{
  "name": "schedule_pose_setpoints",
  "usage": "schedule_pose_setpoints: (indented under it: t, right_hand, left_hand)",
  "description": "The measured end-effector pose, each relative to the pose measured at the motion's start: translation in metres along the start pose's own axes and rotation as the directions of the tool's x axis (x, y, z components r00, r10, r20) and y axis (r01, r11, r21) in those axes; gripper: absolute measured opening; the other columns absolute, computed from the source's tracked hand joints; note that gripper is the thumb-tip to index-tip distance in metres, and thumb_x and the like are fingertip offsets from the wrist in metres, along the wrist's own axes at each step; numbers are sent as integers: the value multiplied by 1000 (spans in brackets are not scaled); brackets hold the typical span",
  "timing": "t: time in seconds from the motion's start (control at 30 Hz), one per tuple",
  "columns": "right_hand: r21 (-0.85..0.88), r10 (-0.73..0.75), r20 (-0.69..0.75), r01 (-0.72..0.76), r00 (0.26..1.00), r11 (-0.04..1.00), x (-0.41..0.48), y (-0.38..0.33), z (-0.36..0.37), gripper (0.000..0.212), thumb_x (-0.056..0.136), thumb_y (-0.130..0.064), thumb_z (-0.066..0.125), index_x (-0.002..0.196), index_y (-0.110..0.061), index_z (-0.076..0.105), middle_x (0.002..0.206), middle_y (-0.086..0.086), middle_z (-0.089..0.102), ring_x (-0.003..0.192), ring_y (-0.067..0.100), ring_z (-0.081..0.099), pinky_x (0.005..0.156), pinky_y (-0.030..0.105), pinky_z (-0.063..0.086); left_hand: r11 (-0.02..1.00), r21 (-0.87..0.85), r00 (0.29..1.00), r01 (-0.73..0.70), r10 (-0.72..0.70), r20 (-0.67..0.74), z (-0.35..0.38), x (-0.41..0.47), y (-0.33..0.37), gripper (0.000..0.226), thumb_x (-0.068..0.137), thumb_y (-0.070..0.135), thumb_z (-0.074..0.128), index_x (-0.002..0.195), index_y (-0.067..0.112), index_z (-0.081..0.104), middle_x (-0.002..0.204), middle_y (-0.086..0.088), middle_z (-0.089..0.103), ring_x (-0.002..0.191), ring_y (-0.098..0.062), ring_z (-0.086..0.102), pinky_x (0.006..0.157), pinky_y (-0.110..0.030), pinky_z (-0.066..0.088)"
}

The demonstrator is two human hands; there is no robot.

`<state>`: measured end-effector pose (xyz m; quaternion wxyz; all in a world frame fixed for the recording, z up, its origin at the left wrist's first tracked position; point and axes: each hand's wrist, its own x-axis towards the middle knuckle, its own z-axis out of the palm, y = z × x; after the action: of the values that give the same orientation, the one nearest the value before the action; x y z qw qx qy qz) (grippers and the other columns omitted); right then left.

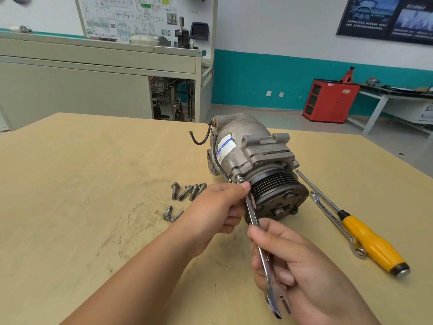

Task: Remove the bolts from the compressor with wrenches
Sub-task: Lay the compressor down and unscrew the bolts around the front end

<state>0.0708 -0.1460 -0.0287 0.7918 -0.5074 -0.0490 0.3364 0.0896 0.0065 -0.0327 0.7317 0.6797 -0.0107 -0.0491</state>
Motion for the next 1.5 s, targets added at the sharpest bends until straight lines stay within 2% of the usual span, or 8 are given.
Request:
schedule_pose_setpoints:
  t: [0.13,0.27,0.47,0.6,0.8,1.0,1.2,1.5]
  right_hand:
    - [88,26,55,-30,998,996,2,-1,-3,17,62,-19,66,69,-4,70,47,9,49,28,6,27,31,16,24]
    - [285,93,277,-175,956,942,4,-2,-12,37,72,-22,78,97,4,71,58,9,58,37,6,26,37,18,30]
    - [430,51,412,-243,910,870,5,-1,-8,27,64,-8,84,83,4,69,59,11,56,44,8,24,39,18,33]
    - [470,80,390,-273,917,839,5,0,-5,30,55,-7,88,76,3,69,53,9,52,43,7,20,37,18,29]
    - [482,88,464,-335,881,810,10,8,-4,18,78,-9,74,82,6,65,59,13,55,44,10,27,44,22,35]
    - [480,92,341,-257,936,839,9,15,-4,34,51,-9,90,69,1,63,50,9,46,30,8,26,32,21,33]
    - [407,106,236,-197,966,892,8,15,-9,46,34,-12,95,65,-1,62,44,7,43,23,7,30,27,17,27]
    - [311,145,135,-181,980,933,6,3,-19,44,32,-12,95,61,-2,63,41,7,44,22,6,28,26,14,24]
  left_hand:
    - [1000,-3,999,9,-9,-39,0,0,-2,42,95,31,47,55,20,47,54,6,23,51,-12,16,51,-25,12]
    - [982,-166,995,93,-88,39,-1,-1,-1,35,96,31,44,64,16,47,56,4,26,53,-11,20,51,-24,18]
    - [972,-214,991,102,-81,103,-2,1,-1,31,94,33,44,68,16,47,58,3,27,74,-24,11,49,-21,19]
    - [980,-182,995,80,-66,81,-3,2,-2,33,95,31,44,66,16,46,56,5,24,59,-14,14,47,-19,17]
    - [982,-175,994,75,-60,93,-4,1,-1,25,80,34,53,64,15,48,55,4,24,50,-8,20,44,-17,18]
    - [996,-59,997,70,-69,15,-5,1,0,35,92,36,52,62,18,45,52,8,25,48,-8,18,43,-17,17]
    - [940,340,981,-39,100,-165,-2,0,0,52,86,56,53,48,21,49,41,12,33,43,-10,27,45,-22,25]
    - [951,298,962,-82,154,-227,1,1,0,52,84,58,52,48,21,48,43,11,32,44,-11,26,48,-25,23]
